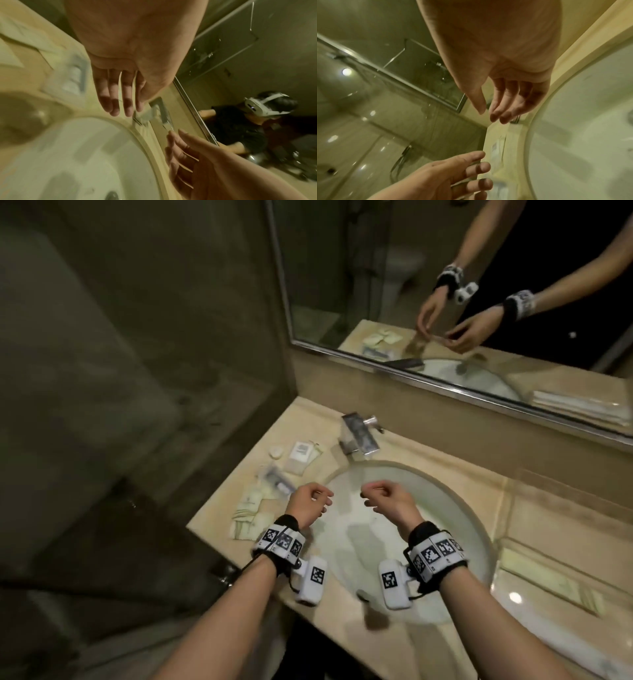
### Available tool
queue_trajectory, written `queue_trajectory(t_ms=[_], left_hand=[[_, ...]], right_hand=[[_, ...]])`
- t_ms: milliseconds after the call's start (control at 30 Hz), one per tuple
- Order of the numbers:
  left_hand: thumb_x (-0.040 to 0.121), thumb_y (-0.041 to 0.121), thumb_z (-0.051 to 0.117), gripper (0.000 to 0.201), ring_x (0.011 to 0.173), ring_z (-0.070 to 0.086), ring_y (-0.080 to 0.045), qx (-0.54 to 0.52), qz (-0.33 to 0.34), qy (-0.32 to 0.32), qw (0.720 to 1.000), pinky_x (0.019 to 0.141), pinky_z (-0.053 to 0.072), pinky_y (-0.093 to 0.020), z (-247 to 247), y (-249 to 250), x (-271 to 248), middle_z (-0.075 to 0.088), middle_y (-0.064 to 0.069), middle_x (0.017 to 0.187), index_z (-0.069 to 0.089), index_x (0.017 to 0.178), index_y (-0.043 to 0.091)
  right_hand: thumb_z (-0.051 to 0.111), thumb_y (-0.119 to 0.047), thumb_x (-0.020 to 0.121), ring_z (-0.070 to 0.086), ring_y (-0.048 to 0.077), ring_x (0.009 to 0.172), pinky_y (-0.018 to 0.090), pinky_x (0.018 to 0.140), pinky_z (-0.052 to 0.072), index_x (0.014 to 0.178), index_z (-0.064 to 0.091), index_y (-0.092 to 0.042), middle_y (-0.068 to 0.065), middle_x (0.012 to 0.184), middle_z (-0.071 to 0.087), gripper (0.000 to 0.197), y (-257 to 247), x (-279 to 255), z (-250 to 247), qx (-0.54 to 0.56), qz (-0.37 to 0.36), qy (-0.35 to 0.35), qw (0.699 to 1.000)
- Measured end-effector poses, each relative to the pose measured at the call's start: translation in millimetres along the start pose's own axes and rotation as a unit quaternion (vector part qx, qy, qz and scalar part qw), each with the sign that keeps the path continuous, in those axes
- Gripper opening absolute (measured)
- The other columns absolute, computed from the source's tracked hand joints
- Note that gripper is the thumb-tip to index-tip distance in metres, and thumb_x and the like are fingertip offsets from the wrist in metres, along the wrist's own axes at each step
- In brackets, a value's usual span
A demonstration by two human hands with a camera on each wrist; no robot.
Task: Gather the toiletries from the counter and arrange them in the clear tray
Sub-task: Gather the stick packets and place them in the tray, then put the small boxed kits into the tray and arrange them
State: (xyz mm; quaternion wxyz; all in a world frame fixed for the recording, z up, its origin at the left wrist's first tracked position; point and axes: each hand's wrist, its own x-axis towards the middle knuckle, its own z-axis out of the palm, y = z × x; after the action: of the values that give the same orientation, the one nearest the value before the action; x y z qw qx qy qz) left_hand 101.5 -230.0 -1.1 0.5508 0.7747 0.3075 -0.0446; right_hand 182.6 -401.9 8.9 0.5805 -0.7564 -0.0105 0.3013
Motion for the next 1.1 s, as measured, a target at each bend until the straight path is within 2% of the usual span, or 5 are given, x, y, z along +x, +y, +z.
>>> queue_trajectory(t_ms=[300, 567, 800, 967, 1100], left_hand=[[0.084, 0.008, 0.06, 0.019, 0.095, 0.065, -0.024, 0.014, -0.089, 0.135, 0.987, 0.076, 0.045, -0.021, -97, -69, 26, 0.072, -0.009, 0.1, 0.067, 0.101, 0.01], [0.082, 0.003, 0.053, 0.018, 0.077, 0.061, -0.023, -0.011, -0.095, 0.161, 0.982, 0.08, 0.054, -0.034, -123, -91, 80, 0.066, -0.005, 0.084, 0.064, 0.096, 0.009], [0.085, 0.003, 0.057, 0.014, 0.077, 0.064, -0.027, -0.053, -0.078, 0.133, 0.987, 0.073, 0.054, -0.036, -140, -92, 125, 0.068, -0.01, 0.088, 0.063, 0.092, 0.014], [0.088, -0.001, 0.052, 0.016, 0.076, 0.064, -0.026, -0.076, -0.075, 0.173, 0.979, 0.072, 0.056, -0.038, -149, -73, 146, 0.068, -0.014, 0.092, 0.059, 0.094, 0.013], [0.088, -0.004, 0.049, 0.019, 0.076, 0.063, -0.024, -0.07, -0.06, 0.169, 0.981, 0.076, 0.056, -0.039, -137, -55, 164, 0.067, -0.014, 0.089, 0.057, 0.093, 0.012]], right_hand=[[0.078, -0.02, 0.078, 0.065, 0.02, 0.085, 0.031, 0.081, 0.052, 0.097, 0.066, -0.01, 0.005, 0.089, 0.068, 0.025, -5, 56, 129, -0.159, -0.002, -0.06, 0.986], [0.084, -0.021, 0.071, 0.059, 0.024, 0.095, 0.04, 0.09, 0.051, 0.11, 0.051, -0.012, 0.005, 0.106, 0.059, 0.051, 1, 104, 204, -0.275, -0.007, -0.031, 0.961], [0.075, -0.027, 0.08, 0.058, 0.021, 0.087, 0.037, 0.084, 0.052, 0.102, 0.05, -0.016, 0.003, 0.107, 0.053, 0.035, 11, 114, 214, -0.369, -0.009, -0.029, 0.929], [0.075, -0.023, 0.079, 0.062, 0.02, 0.083, 0.034, 0.079, 0.053, 0.096, 0.054, -0.019, -0.002, 0.088, 0.063, 0.027, 3, 122, 204, -0.32, 0.034, -0.056, 0.945], [0.074, -0.024, 0.083, 0.063, 0.022, 0.089, 0.032, 0.082, 0.051, 0.106, 0.067, -0.014, 0.004, 0.1, 0.069, 0.027, -6, 124, 173, -0.251, 0.034, -0.045, 0.966]])
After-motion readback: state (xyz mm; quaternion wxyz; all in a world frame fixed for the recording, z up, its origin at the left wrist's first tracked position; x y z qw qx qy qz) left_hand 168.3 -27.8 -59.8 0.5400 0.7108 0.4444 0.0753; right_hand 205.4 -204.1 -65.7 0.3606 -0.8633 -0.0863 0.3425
